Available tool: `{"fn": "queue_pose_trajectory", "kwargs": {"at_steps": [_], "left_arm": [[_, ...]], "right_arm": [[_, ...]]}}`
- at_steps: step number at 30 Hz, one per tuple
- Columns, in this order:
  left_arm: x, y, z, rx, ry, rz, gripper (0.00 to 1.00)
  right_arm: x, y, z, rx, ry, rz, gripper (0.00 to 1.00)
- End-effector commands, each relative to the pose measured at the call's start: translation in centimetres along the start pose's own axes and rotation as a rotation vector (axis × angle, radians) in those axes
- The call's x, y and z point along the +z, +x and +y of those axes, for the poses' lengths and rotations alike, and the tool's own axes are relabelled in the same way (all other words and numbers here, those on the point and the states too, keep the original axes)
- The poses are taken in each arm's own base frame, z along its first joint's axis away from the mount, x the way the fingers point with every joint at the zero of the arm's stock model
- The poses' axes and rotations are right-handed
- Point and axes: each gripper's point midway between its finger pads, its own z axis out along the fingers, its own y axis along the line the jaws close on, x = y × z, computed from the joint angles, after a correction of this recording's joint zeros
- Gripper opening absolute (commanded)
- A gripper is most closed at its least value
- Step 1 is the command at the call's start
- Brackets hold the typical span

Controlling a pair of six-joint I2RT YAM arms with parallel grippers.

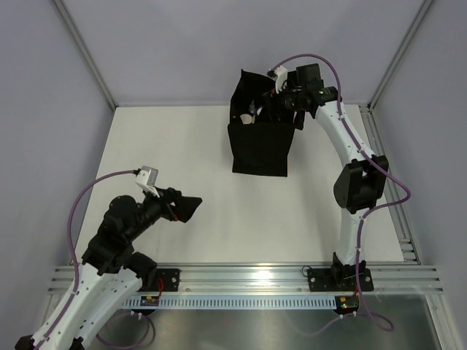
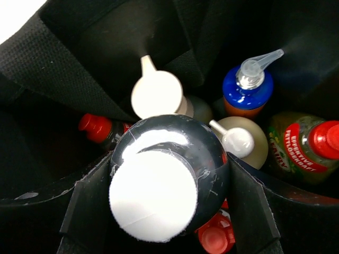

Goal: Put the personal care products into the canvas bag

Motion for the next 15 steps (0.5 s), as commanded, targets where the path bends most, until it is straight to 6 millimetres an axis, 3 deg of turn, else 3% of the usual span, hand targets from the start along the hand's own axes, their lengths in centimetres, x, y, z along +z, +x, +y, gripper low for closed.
{"fn": "queue_pose_trajectory", "kwargs": {"at_steps": [1, 6, 9, 15], "left_arm": [[-0.2, -0.9, -1.0, 0.015, 0.050, -0.035, 0.99], [-0.2, -0.8, -1.0, 0.015, 0.050, -0.022, 0.99], [-0.3, -0.6, -1.0, 0.014, 0.048, -0.018, 0.99], [-0.5, -0.5, -1.0, 0.014, 0.048, -0.022, 0.99]], "right_arm": [[-1.9, -0.7, 4.6, 0.015, -0.122, 0.013, 0.63], [-1.6, -0.1, 3.3, 0.011, -0.054, 0.030, 0.76], [-2.0, -0.5, 3.0, -0.010, -0.023, 0.026, 0.99], [-4.1, -3.0, 2.8, -0.046, 0.039, -0.020, 0.99]]}}
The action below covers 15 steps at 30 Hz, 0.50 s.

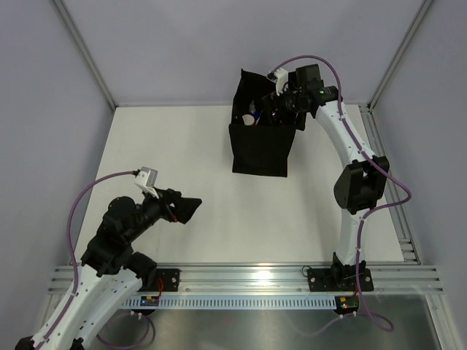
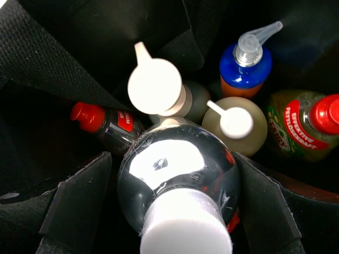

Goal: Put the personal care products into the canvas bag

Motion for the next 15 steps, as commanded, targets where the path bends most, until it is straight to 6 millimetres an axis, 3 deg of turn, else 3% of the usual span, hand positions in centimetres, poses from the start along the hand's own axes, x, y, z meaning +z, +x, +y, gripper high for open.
{"fn": "queue_pose_trajectory", "kwargs": {"at_steps": [1, 9, 15], "left_arm": [[-0.2, -0.6, -0.8, 0.014, 0.039, -0.022, 0.99], [-0.6, -0.9, -0.7, 0.033, 0.026, -0.018, 0.99], [-0.8, -1.2, -0.9, 0.036, 0.027, -0.026, 0.99]], "right_arm": [[-4.2, -4.4, 2.9, -0.074, 0.009, -0.090, 0.99], [-10.0, -8.8, 2.0, -0.168, 0.211, -0.205, 1.00], [-14.3, -10.6, 3.4, -0.219, 0.280, -0.298, 0.99]]}}
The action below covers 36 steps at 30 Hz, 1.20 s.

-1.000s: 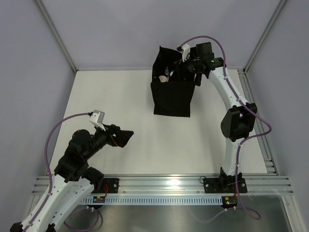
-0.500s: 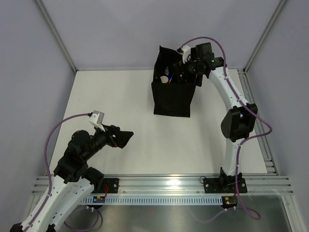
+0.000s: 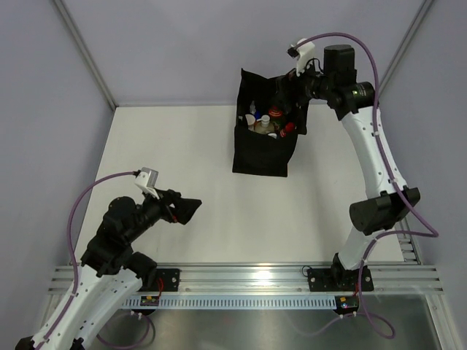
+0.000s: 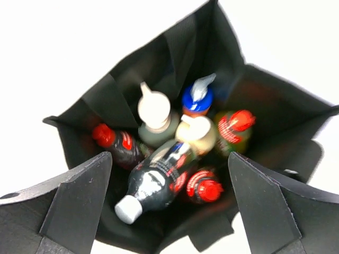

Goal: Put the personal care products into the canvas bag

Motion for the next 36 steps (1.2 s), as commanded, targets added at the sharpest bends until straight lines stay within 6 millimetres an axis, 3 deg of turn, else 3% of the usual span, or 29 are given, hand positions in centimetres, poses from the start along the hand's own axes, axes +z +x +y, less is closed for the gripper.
{"fn": "queue_pose_trajectory", "kwargs": {"at_steps": [1, 7, 9, 11, 13, 14, 15, 16, 18, 19, 21, 22, 24, 25, 27, 28, 36], "left_arm": [[-0.7, -1.6, -1.1, 0.028, 0.033, -0.038, 0.99], [-1.0, -2.8, -1.5, 0.067, 0.031, -0.044, 0.99], [-1.1, -3.4, -1.8, 0.078, 0.032, -0.045, 0.99], [-1.1, -3.7, -1.9, 0.093, 0.033, -0.042, 0.99], [-1.2, -4.2, -2.1, 0.110, 0.032, -0.049, 0.99], [-1.3, -4.4, -2.1, 0.118, 0.030, -0.051, 0.99], [-1.3, -4.6, -2.1, 0.121, 0.023, -0.051, 0.99], [-1.3, -4.8, -2.0, 0.133, 0.013, -0.052, 0.99], [-1.3, -4.8, -1.7, 0.140, -0.001, -0.047, 0.99], [-1.2, -4.7, -1.5, 0.141, -0.008, -0.045, 0.99], [-1.2, -4.5, -1.2, 0.142, -0.022, -0.041, 0.99], [-1.1, -4.3, -0.9, 0.142, -0.032, -0.037, 0.99], [-1.0, -4.0, -0.7, 0.139, -0.037, -0.029, 0.99], [-1.1, -4.0, -0.8, 0.139, -0.037, -0.029, 0.99], [-1.1, -3.9, -0.6, 0.147, -0.045, -0.022, 0.99], [-1.2, -3.8, -0.4, 0.147, -0.056, -0.020, 0.99], [-1.3, -2.7, 0.4, 0.137, -0.074, -0.004, 0.99]], "right_arm": [[-4.9, -5.0, 0.0, -0.088, 0.095, -0.152, 0.99], [-9.1, -6.1, -0.5, -0.026, 0.218, -0.210, 0.99], [-10.7, -5.4, -1.4, 0.039, 0.311, -0.207, 0.99], [-11.1, -3.1, -2.4, 0.099, 0.389, -0.170, 0.99], [-13.5, -2.5, -2.4, 0.121, 0.439, -0.194, 1.00], [-12.9, 0.3, -2.7, 0.165, 0.459, -0.141, 1.00], [-15.0, 0.1, -2.5, 0.162, 0.506, -0.184, 0.99], [-14.5, 2.9, -2.7, 0.189, 0.534, -0.134, 0.99], [-16.7, 4.5, -2.8, 0.207, 0.633, -0.152, 1.00], [-16.1, 7.6, -2.8, 0.231, 0.653, -0.090, 1.00], [-17.6, 9.7, -2.8, 0.252, 0.731, -0.078, 1.00], [-17.4, 12.4, -2.8, 0.270, 0.760, -0.029, 1.00], [-18.6, 13.2, -2.0, 0.270, 0.778, -0.051, 0.99], [-18.5, 14.5, -1.6, 0.274, 0.776, -0.035, 0.99], [-19.9, 14.4, -1.1, 0.257, 0.795, -0.081, 0.99], [-20.0, 15.1, -1.0, 0.260, 0.802, -0.078, 0.99], [-22.1, 15.0, -0.6, 0.273, 0.862, -0.127, 1.00]]}}
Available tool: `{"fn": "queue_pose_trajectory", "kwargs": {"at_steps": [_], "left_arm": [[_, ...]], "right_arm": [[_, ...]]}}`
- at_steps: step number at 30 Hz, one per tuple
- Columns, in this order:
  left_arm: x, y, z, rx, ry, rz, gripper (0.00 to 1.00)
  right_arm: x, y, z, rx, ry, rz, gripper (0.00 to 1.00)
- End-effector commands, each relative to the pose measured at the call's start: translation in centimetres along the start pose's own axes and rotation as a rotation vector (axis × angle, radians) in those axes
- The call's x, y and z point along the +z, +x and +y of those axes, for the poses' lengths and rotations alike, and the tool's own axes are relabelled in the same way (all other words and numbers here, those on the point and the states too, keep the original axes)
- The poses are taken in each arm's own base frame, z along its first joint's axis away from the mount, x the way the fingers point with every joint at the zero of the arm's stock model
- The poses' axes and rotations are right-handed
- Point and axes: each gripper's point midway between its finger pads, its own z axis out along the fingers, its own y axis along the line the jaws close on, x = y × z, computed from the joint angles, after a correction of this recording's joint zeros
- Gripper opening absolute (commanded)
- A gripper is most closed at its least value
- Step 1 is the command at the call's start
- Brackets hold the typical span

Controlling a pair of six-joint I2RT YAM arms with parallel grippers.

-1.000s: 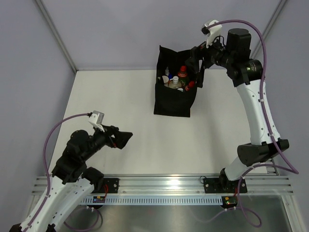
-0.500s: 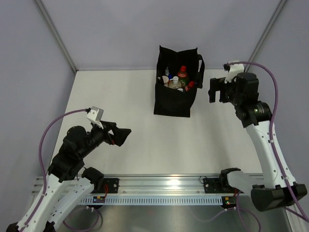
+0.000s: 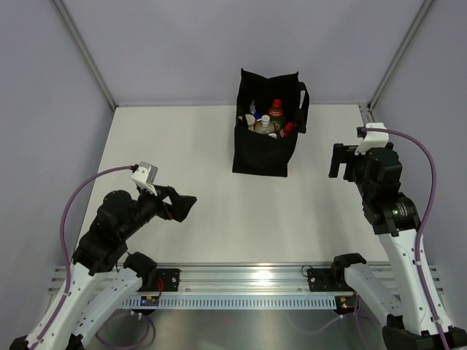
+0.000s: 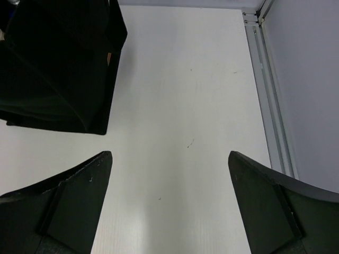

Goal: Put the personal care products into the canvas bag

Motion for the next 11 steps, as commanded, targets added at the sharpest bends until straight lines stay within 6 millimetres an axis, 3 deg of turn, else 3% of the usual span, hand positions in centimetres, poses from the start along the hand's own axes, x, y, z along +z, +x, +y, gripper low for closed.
{"fn": "queue_pose_trajectory", "kwargs": {"at_steps": [1, 11], "left_arm": [[-0.22, -0.50, 0.25, 0.014, -0.011, -0.032, 0.99], [-0.01, -0.27, 0.96, 0.031, -0.045, -0.020, 0.99]], "right_arm": [[-0.44, -1.67, -1.62, 0.025, 0.085, -0.064, 0.99], [-0.38, -1.47, -1.33, -0.017, 0.061, -0.065, 1.00]]}}
